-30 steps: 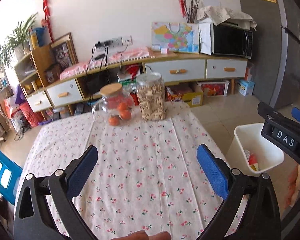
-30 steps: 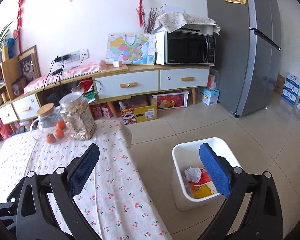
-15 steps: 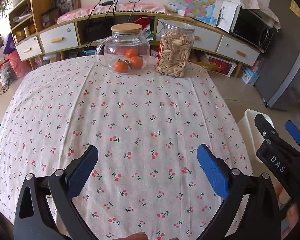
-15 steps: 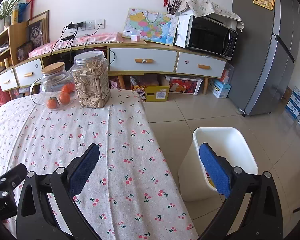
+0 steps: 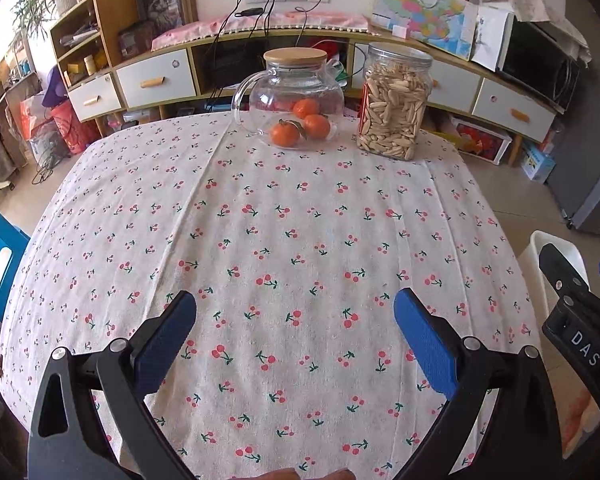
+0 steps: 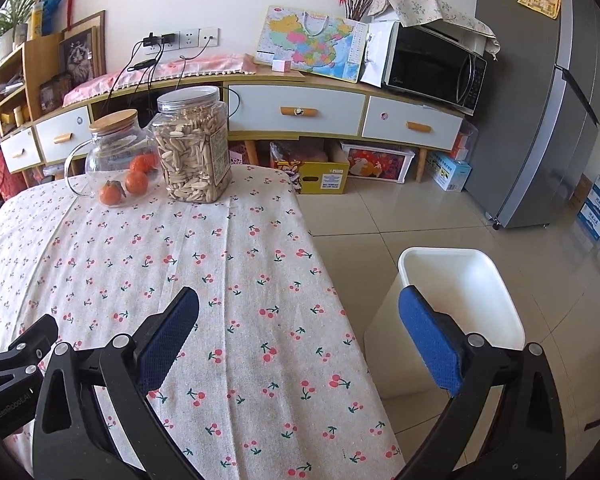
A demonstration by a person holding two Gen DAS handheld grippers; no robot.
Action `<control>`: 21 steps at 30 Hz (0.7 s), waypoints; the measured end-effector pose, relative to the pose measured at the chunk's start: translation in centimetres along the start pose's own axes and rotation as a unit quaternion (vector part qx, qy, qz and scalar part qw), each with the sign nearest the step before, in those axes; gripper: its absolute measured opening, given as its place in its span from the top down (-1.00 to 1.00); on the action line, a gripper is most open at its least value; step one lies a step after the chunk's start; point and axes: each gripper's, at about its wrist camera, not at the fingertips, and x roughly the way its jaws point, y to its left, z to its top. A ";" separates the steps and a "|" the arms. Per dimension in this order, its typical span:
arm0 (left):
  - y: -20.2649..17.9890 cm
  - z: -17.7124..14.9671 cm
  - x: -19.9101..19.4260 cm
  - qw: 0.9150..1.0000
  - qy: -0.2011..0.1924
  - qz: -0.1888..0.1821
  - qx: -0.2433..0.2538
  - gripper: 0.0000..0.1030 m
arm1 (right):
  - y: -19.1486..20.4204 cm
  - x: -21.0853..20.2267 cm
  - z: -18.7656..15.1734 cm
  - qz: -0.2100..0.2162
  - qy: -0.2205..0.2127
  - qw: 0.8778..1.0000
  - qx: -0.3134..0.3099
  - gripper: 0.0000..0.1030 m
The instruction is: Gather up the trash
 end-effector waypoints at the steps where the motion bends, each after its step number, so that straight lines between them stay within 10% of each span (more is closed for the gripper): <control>1: 0.0 0.0 0.0 1.000 -0.002 0.003 -0.002 -0.87 | 0.1 0.0 -0.1 -0.001 -0.001 1.000 -0.002 -0.86; 21: 0.1 0.0 -0.2 1.000 -0.012 0.010 -0.009 -0.87 | 0.7 0.5 -0.8 0.005 0.018 1.000 -0.019 -0.86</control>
